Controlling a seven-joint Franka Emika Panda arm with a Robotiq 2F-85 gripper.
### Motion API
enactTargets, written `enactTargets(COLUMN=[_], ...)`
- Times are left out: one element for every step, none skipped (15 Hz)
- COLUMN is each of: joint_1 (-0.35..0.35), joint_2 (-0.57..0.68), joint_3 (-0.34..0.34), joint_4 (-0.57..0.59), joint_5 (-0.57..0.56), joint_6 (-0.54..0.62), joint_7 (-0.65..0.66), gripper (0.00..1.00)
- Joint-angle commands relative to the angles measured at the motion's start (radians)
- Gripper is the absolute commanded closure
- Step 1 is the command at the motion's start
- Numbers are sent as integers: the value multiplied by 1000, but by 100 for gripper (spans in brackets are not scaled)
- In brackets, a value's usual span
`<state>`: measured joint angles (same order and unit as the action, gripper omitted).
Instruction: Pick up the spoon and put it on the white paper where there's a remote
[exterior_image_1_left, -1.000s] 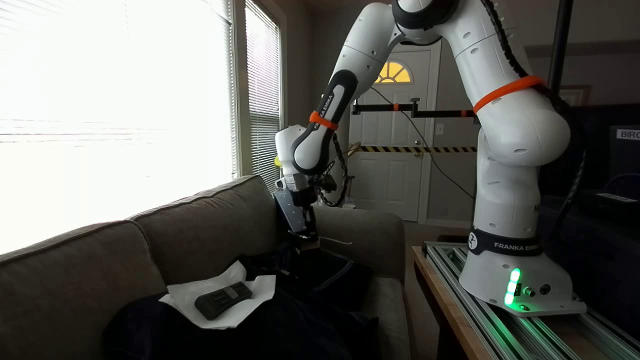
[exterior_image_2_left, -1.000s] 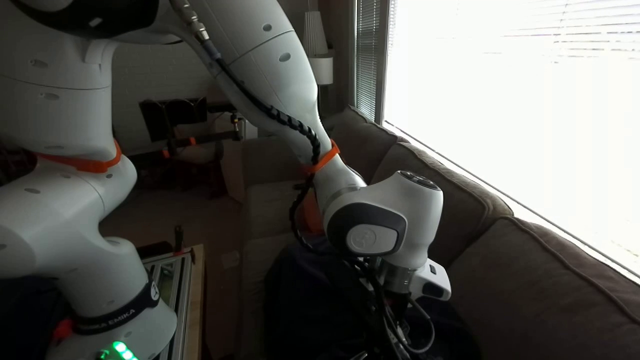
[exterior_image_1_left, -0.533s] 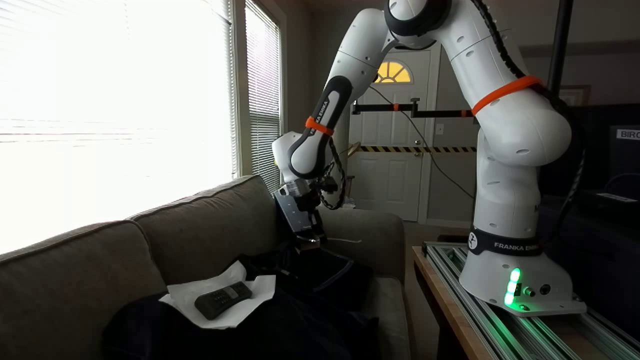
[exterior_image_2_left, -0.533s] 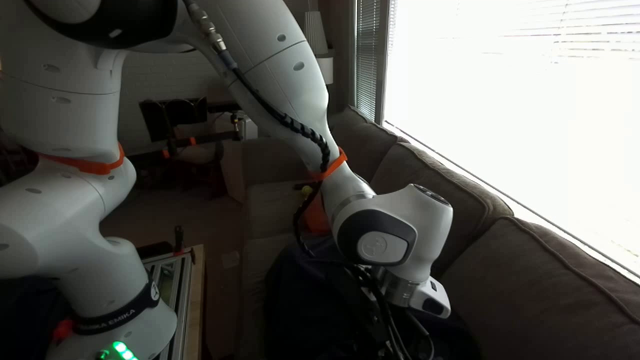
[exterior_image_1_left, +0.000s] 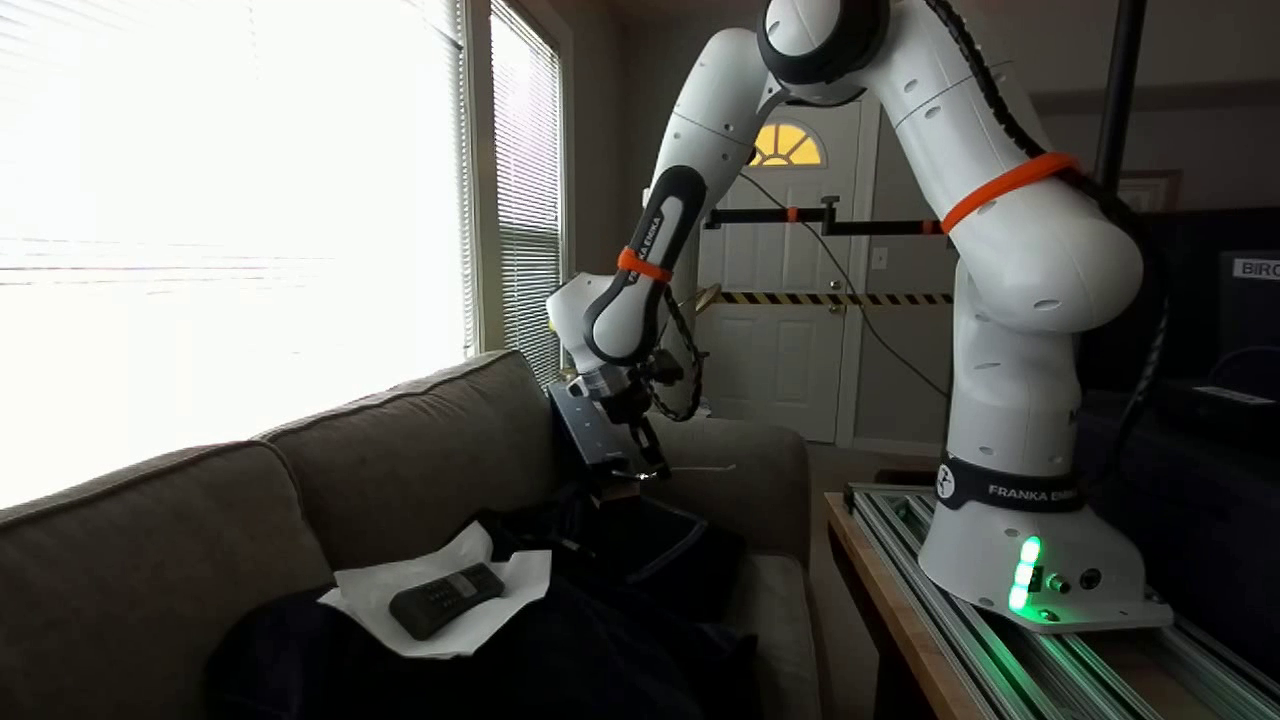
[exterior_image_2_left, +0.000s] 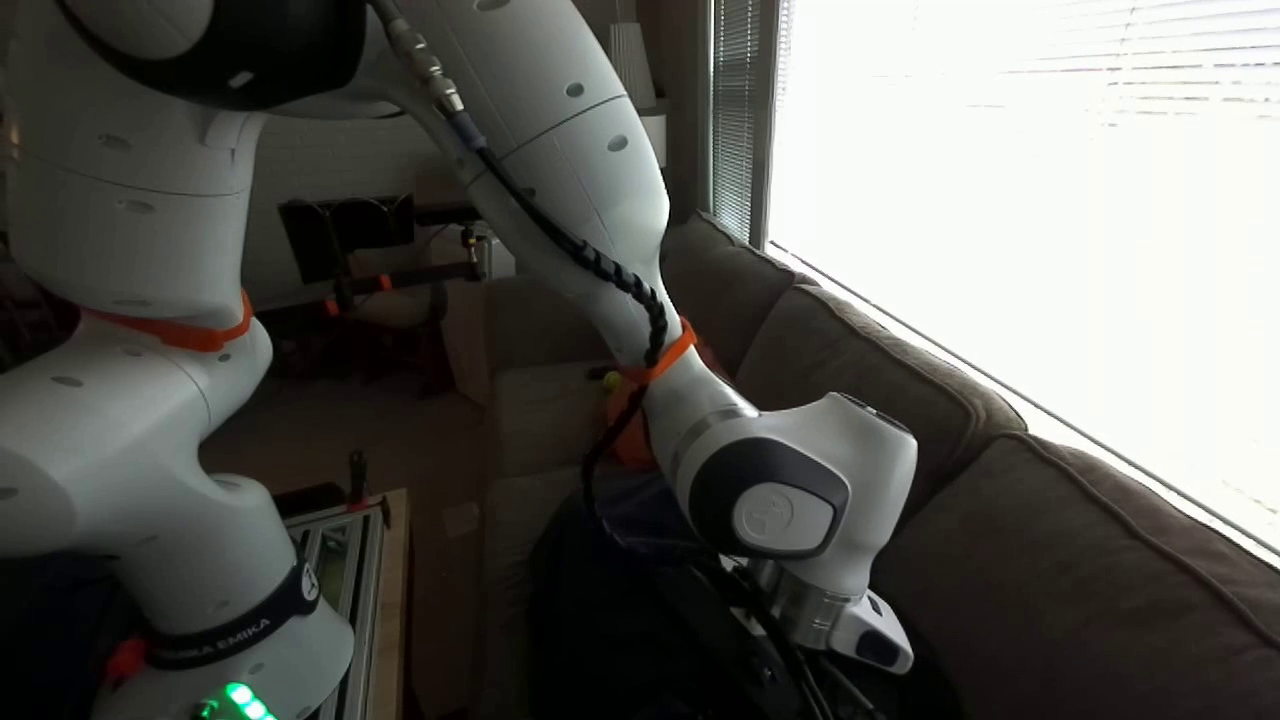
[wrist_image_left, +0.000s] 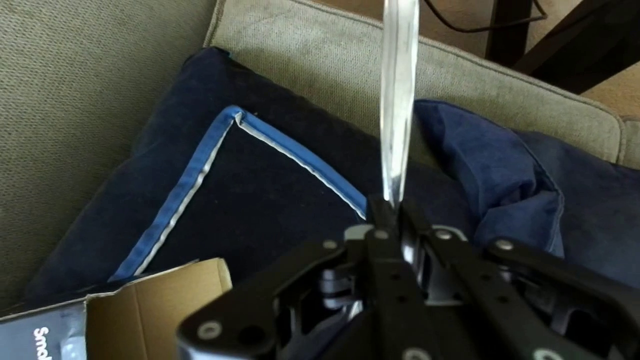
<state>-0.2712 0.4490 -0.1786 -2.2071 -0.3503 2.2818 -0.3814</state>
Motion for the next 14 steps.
enactTargets(joint_1=[28,36,44,56,67,79,92,106,120,134,148,165,181,199], joint_2=[-26,-33,-34,-41,-45,-50,-53,-56,-59,-60,-62,-62,-59,-56], joint_3=[-7,-4,-1,3,8,15,22,31,41,51,60,70,79,90], joint_4=[-35,-44,-47,-54,-59,-65,-68,-69,-69,-66,-64,-56,-47,-37], joint_5=[-66,-82,-93,-107,-119,-128,-136,-143,-146,-149,-152,-156,-159,-161], joint_6=[-2,-1,1,0,1,0,1,-1,-6,-10,-17,-27,-35,-51], joint_7=[-10,-12,-11,-7,-6,-6,-4,-1,-1,0,1,6,10,13], gripper=[98,98,98,98,98,98,98,98,98,98,98,98,98,98])
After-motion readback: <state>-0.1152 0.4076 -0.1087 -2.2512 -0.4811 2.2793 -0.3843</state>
